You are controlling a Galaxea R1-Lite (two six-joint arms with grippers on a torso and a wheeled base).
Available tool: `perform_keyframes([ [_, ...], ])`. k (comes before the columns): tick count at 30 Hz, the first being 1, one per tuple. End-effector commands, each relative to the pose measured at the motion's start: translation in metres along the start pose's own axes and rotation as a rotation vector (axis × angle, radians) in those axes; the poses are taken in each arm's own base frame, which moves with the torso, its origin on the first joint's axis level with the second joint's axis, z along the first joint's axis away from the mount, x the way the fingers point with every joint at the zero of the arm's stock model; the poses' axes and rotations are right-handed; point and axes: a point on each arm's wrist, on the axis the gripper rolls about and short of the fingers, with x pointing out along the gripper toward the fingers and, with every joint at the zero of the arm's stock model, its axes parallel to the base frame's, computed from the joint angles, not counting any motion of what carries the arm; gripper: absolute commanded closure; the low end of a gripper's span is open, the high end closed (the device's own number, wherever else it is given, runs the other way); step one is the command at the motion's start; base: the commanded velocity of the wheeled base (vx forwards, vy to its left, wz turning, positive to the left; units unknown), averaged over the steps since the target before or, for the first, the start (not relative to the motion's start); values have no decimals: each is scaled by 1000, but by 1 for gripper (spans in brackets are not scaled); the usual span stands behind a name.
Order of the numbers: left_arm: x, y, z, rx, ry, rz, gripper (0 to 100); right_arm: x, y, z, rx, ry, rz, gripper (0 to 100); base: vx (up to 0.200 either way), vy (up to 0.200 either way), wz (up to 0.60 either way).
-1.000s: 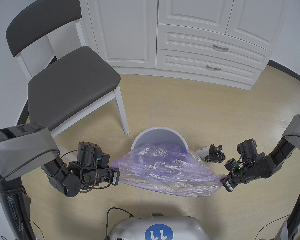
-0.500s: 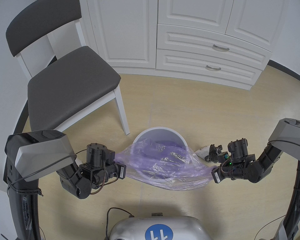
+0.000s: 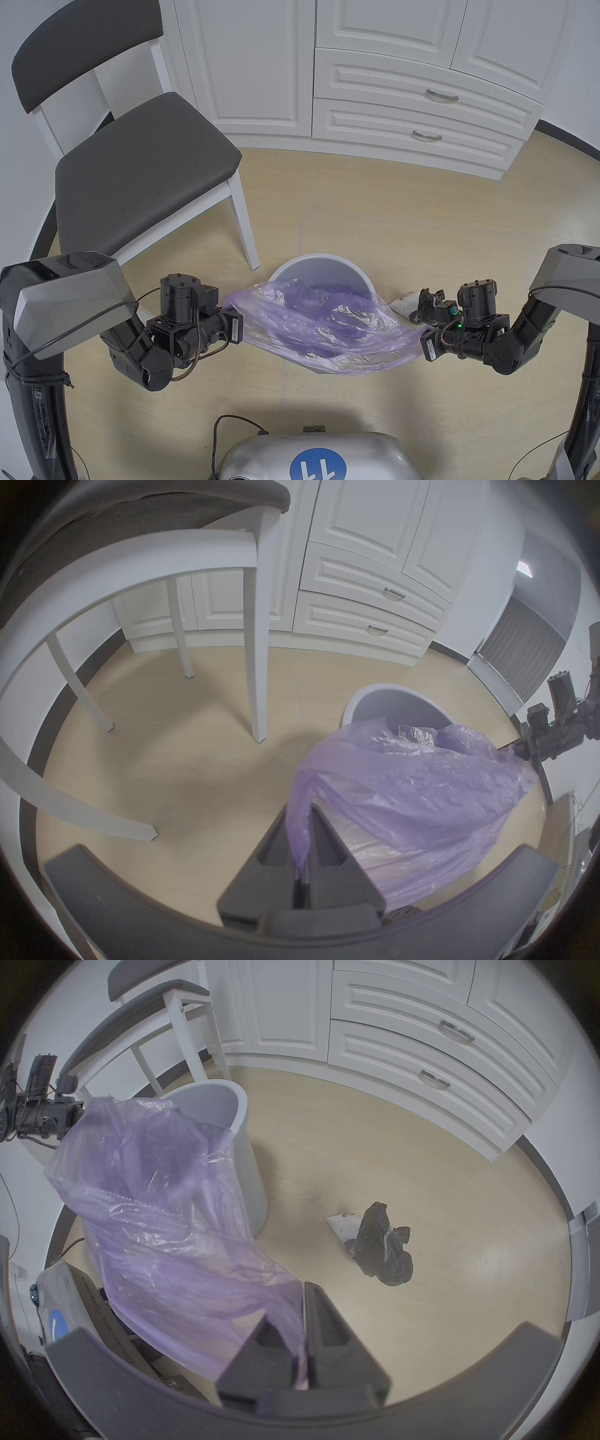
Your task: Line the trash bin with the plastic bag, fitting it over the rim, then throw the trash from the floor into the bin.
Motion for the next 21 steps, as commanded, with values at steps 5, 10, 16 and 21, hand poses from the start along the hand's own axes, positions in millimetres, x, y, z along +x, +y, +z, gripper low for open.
perform_keyframes([
  [5,-3,-2,-2,6,8,-5,100,-14,-13,-1,19,-50,101,0,0,0,0],
  [10,-2,-2,-4,6,16,-5,100,-26,-41,-10,9,-115,222,0,0,0,0],
  [16,7,-1,-16,8,48,5,100,-23,-94,-44,-39,-214,382,0,0,0,0],
  [21,8,1,-19,12,54,13,100,-16,-110,-53,-8,-260,452,0,0,0,0],
])
